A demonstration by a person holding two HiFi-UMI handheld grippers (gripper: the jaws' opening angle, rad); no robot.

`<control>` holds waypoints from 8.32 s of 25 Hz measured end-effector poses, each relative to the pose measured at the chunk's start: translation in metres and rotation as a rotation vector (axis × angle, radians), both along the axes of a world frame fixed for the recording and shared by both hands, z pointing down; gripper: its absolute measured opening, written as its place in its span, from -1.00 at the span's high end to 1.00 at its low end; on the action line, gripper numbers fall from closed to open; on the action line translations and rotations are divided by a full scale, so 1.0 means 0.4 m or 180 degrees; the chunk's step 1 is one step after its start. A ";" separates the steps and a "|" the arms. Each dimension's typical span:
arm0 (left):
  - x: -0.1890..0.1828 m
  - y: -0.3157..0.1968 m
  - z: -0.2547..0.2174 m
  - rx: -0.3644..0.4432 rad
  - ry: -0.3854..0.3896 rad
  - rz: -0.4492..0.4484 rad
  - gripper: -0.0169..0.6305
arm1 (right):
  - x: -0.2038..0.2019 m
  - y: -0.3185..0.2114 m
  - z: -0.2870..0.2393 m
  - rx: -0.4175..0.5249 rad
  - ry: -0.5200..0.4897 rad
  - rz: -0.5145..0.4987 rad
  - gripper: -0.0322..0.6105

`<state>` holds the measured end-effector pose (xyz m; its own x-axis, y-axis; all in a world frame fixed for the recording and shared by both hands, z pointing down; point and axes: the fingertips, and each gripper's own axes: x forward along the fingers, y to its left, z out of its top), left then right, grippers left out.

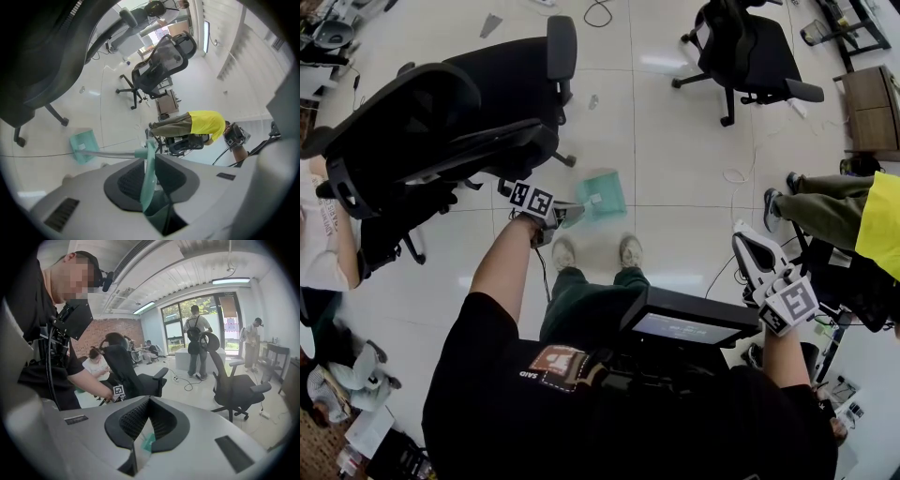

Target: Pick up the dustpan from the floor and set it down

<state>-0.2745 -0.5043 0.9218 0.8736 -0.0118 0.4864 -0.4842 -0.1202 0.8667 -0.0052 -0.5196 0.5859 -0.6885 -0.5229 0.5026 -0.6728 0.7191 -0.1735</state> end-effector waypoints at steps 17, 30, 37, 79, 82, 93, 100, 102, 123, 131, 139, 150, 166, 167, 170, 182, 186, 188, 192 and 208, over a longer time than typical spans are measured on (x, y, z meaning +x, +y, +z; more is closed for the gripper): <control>0.022 0.116 -0.584 0.0538 0.1099 -0.0890 0.74 | -0.066 0.116 -0.218 0.0364 -0.0390 -0.0154 0.87; 0.075 0.154 -1.084 0.1305 0.1387 -0.1165 0.74 | -0.044 0.204 -0.491 0.0910 -0.0692 -0.0405 0.87; 0.092 0.164 -1.125 0.1363 0.1426 -0.1147 0.74 | 0.001 0.206 -0.544 0.0942 -0.0733 -0.0319 0.87; 0.133 -0.018 -0.684 0.0986 0.1293 -0.0789 0.74 | 0.008 0.062 -0.251 0.0483 -0.0423 -0.0138 0.87; 0.153 -0.059 -0.566 0.0712 0.1215 -0.0863 0.74 | 0.021 0.050 -0.177 0.0376 -0.0269 -0.0154 0.87; 0.283 -0.203 -0.199 0.0631 0.1044 -0.0585 0.74 | 0.131 -0.008 0.067 0.0107 -0.0106 0.0011 0.87; 0.261 -0.182 0.002 0.0407 0.0500 -0.0510 0.73 | 0.178 -0.008 0.140 0.0024 -0.0095 0.0079 0.87; 0.237 -0.174 0.030 0.0369 0.0463 -0.0584 0.71 | 0.183 0.001 0.150 -0.0025 -0.0084 0.0081 0.87; 0.050 -0.145 -0.250 0.1237 -0.0267 -0.1288 0.40 | 0.145 0.041 -0.048 0.0210 -0.0194 0.0037 0.87; 0.091 0.048 -0.723 0.1898 0.0034 -0.1564 0.40 | 0.188 0.060 -0.295 0.0567 -0.0540 -0.0184 0.87; 0.183 0.355 -1.059 0.2407 0.0095 -0.2402 0.65 | 0.229 0.186 -0.472 0.0773 -0.0840 -0.0844 0.87; 0.129 0.678 -1.226 0.2974 0.0057 -0.2919 0.94 | 0.173 0.418 -0.628 0.1182 -0.0829 -0.1229 0.87; -0.061 1.415 -1.333 0.3277 0.0212 -0.1757 0.94 | 0.127 1.280 -0.778 0.1317 -0.0561 -0.0008 0.87; -0.069 1.450 -1.342 0.3278 0.0252 -0.1759 0.94 | 0.130 1.332 -0.794 0.1339 -0.0528 0.0033 0.87; -0.027 1.538 -1.330 0.3333 0.0462 -0.1747 0.94 | 0.183 1.464 -0.823 0.1424 -0.0476 0.0176 0.87; 0.606 1.945 -1.299 0.3382 0.0532 -0.1666 0.94 | 0.620 2.055 -0.651 0.1468 -0.0429 -0.0353 0.87; 0.862 2.127 -1.284 0.3201 0.0884 -0.1724 0.94 | 0.802 2.202 -0.585 0.1247 -0.0353 -0.0408 0.87; 0.911 2.220 -1.292 0.3229 0.0816 -0.1687 0.94 | 0.842 2.267 -0.572 0.1212 -0.0414 -0.0447 0.87; 0.856 2.381 -1.312 0.3381 0.0655 -0.1775 0.94 | 0.821 2.389 -0.616 0.1378 -0.0496 -0.0507 0.87; 0.218 3.195 -1.275 0.3441 0.0389 -0.1967 0.94 | 0.309 3.089 -0.671 0.1102 -0.0766 -0.0220 0.87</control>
